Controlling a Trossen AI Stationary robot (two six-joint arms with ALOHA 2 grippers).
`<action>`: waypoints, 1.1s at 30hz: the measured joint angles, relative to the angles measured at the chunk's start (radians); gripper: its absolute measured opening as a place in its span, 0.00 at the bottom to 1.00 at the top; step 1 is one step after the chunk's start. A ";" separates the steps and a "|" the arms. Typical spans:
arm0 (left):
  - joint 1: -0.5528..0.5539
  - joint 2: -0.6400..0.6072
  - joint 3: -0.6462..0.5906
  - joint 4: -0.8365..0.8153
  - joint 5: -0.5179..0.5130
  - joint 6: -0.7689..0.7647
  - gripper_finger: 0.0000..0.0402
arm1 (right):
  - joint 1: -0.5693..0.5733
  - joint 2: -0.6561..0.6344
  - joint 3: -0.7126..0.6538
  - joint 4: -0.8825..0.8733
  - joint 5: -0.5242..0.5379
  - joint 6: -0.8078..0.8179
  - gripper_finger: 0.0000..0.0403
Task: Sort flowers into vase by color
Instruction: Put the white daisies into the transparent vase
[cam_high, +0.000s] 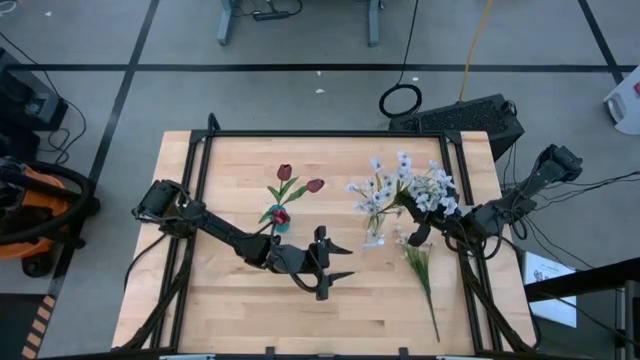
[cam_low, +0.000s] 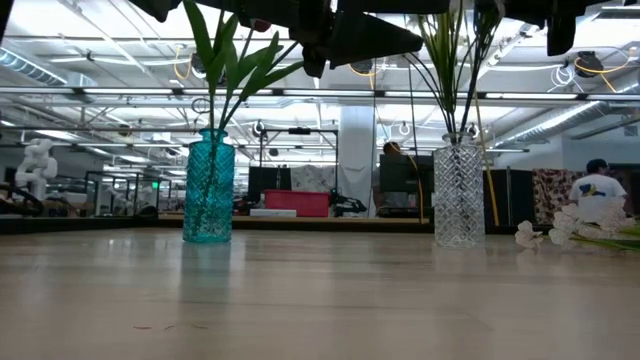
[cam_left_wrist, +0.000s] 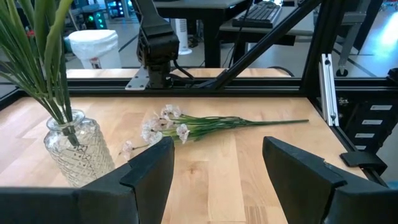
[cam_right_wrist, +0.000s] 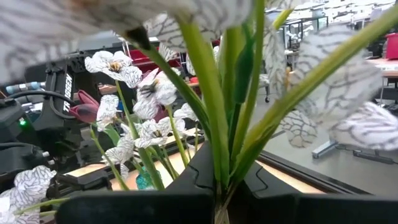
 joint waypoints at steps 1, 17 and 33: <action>0.000 0.000 0.000 0.000 0.000 0.000 0.62 | 0.000 0.000 0.000 0.000 0.000 0.001 0.00; 0.000 0.000 0.000 0.000 0.000 0.000 0.62 | 0.000 -0.023 0.000 0.027 -0.022 0.008 0.00; 0.000 0.000 0.000 0.000 0.000 0.000 0.62 | -0.032 -0.021 0.000 -0.058 -0.023 0.071 0.00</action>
